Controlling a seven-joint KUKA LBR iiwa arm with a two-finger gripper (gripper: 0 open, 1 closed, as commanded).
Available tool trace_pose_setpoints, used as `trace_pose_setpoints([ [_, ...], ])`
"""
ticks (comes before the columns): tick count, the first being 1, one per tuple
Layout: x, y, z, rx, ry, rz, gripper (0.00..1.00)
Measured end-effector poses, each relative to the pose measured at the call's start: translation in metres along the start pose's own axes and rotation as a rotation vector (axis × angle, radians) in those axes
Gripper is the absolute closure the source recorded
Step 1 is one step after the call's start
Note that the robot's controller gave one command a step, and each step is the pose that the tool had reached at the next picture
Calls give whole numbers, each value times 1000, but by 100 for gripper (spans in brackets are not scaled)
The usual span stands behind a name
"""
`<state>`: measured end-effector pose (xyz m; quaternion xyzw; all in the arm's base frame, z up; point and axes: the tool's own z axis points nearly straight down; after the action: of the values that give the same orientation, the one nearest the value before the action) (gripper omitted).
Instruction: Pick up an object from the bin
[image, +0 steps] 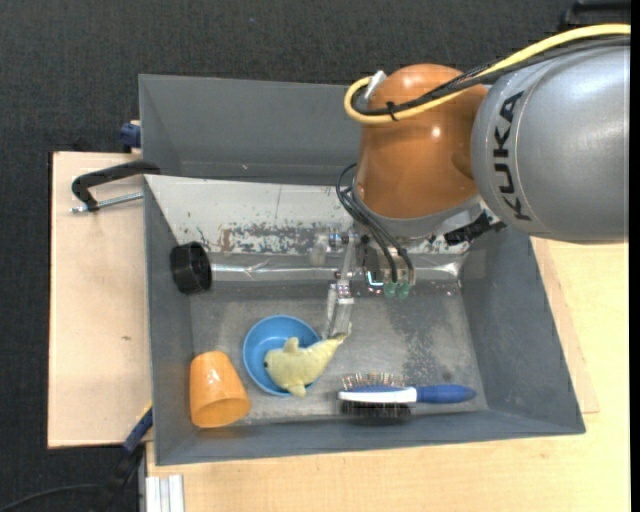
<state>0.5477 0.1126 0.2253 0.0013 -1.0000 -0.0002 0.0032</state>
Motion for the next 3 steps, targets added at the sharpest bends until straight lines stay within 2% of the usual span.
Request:
trace_pose_setpoints([
  [1, 11, 22, 114, 0, 1, 73, 0],
  [2, 19, 33, 155, 0, -5, -69, 0],
  [3, 16, 33, 152, -2, -15, -67, 100],
])
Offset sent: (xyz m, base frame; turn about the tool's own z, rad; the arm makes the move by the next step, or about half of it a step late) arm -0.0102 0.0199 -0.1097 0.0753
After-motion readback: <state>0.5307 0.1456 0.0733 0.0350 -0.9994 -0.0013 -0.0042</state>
